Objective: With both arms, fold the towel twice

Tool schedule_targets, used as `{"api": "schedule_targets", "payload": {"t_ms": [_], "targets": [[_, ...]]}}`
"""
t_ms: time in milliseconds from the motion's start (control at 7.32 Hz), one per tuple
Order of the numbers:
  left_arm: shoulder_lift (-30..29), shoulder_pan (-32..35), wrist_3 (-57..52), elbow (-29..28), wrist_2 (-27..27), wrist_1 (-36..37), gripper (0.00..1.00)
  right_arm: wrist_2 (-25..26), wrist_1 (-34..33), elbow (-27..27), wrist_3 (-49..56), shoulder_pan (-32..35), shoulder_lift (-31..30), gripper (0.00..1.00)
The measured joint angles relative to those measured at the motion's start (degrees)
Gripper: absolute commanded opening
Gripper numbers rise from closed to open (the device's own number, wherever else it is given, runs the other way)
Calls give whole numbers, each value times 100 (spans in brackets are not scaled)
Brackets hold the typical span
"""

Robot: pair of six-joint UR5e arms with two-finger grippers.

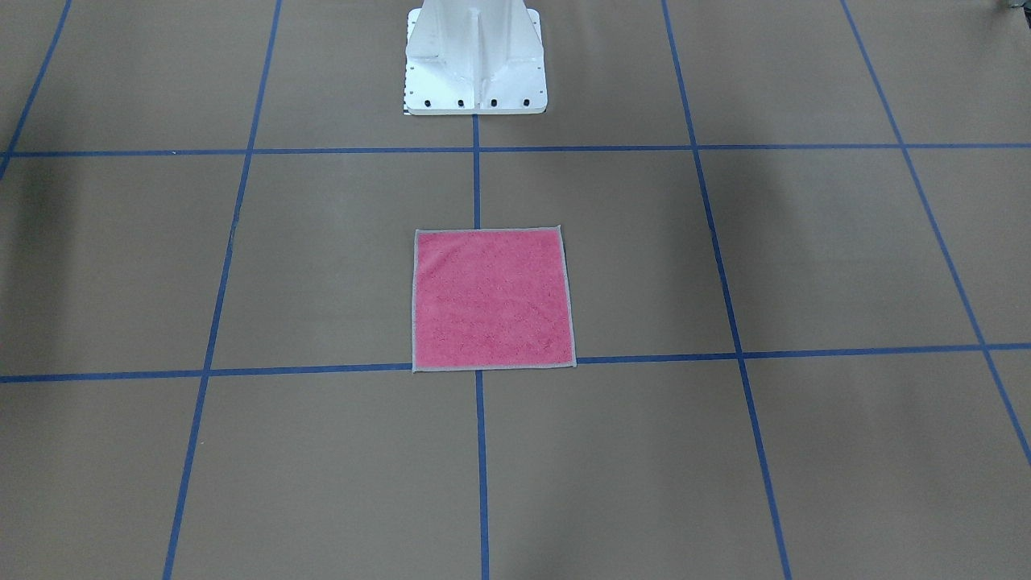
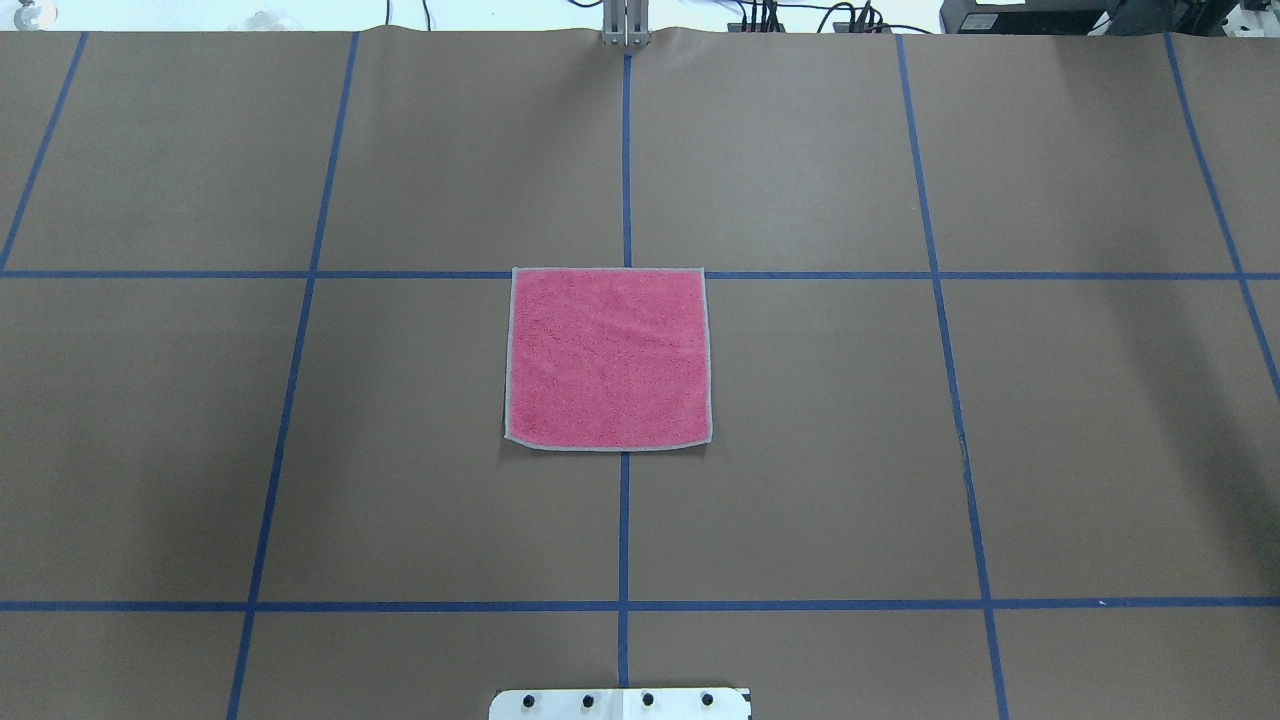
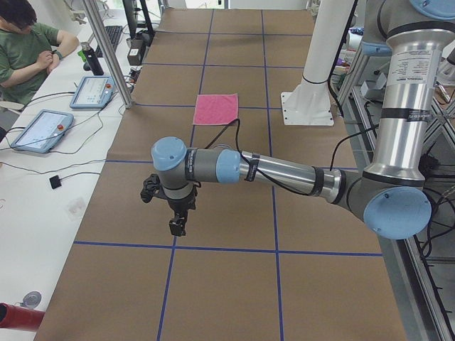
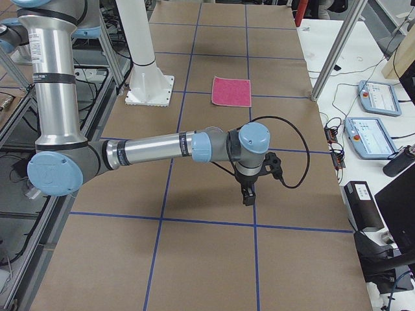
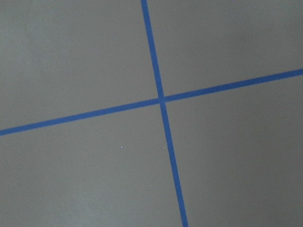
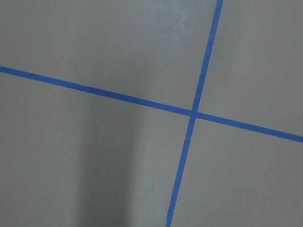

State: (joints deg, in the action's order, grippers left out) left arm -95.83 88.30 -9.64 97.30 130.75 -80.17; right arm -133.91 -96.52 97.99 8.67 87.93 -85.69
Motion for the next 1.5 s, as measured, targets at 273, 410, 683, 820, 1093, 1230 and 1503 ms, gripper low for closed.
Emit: {"api": "schedule_targets", "payload": {"t_ms": [273, 410, 683, 820, 1093, 1230, 1503], "targets": [[-364, -335, 449, 0, 3, -156, 100, -72, -10, -91, -215, -117, 410, 100], [-555, -550, 894, 10, 16, -276, 100, -239, -14, -116, -347, -223, 510, 100], [-891, -1099, 2129, -44, 418, -786, 100, -477, -9, -137, -513, -439, 631, 100], [-1095, -1505, 3127, -182, 576, -1167, 100, -496, -3, -143, -580, -501, 653, 100], [-1440, -2277, 5236, -390, 646, -1982, 100, -491, 116, -204, -633, -555, 660, 100], [-1573, -2620, 6090, -436, 647, -2357, 100, -502, 361, -248, -844, -579, 643, 100], [-1969, -3236, 7653, -395, 425, -2696, 100, -518, 893, -257, -2187, -908, 661, 100]]}}
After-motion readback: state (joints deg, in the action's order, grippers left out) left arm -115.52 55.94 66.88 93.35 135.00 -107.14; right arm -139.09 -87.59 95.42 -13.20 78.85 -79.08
